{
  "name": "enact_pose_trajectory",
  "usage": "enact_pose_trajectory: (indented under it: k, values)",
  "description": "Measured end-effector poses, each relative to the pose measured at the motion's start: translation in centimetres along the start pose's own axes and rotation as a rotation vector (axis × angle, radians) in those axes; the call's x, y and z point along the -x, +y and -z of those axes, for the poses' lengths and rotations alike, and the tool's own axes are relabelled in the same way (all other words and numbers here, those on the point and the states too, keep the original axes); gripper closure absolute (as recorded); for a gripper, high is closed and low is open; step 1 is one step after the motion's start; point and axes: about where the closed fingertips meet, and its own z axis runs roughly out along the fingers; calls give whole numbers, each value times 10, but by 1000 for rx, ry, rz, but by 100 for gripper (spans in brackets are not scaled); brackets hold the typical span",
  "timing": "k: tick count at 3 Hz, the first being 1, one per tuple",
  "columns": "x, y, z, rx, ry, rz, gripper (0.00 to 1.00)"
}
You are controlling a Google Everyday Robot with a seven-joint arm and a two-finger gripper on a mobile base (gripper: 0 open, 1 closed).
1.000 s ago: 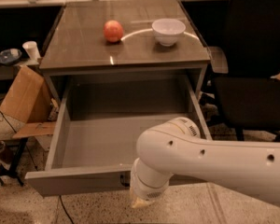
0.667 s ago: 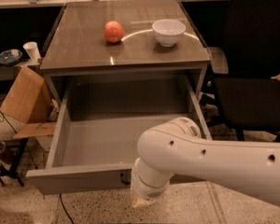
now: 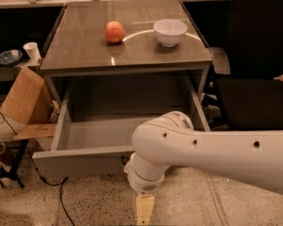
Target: Close top drawer
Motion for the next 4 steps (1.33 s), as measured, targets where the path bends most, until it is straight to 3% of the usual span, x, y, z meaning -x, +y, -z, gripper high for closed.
enact_pose_trajectory:
  k: [2, 3, 4]
  values:
    - [27, -41, -4, -9, -12, 20, 0]
    - [34, -50, -4, -11, -17, 28, 15]
    - [41, -59, 0, -21, -21, 37, 46]
